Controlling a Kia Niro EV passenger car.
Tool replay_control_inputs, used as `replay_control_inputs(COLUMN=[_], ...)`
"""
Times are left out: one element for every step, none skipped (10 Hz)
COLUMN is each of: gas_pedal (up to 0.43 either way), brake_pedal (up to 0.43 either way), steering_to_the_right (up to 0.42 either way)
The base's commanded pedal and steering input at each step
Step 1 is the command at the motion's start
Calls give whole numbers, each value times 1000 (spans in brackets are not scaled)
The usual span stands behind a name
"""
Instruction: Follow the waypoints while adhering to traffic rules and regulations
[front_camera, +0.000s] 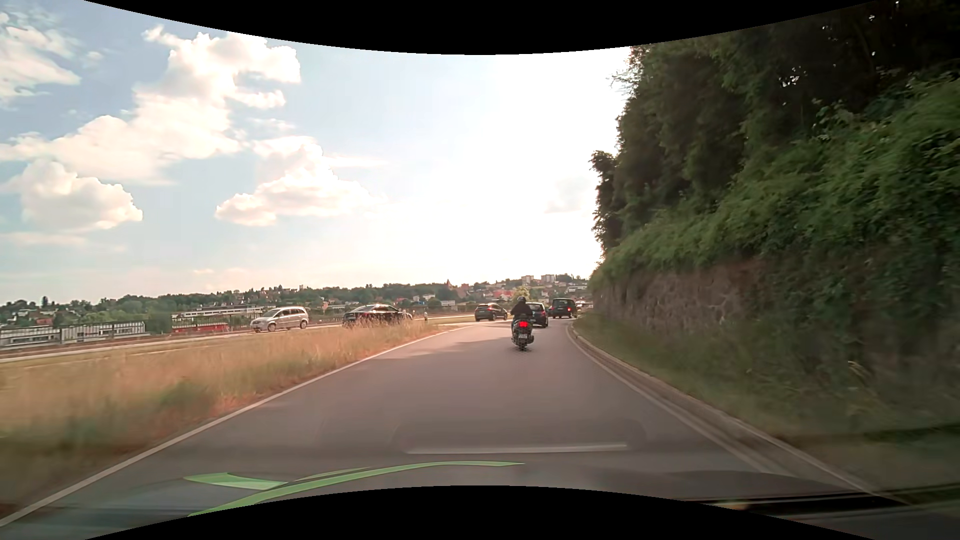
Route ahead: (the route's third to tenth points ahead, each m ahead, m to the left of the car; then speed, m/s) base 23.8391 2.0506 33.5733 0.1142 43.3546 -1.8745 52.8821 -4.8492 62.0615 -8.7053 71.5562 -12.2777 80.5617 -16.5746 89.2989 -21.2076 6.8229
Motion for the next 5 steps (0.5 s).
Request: replay_control_inputs(gas_pedal=[47,47,47,47,47], brake_pedal=[0,0,0,0,0], steering_to_the_right=[30,30,30,30,31])
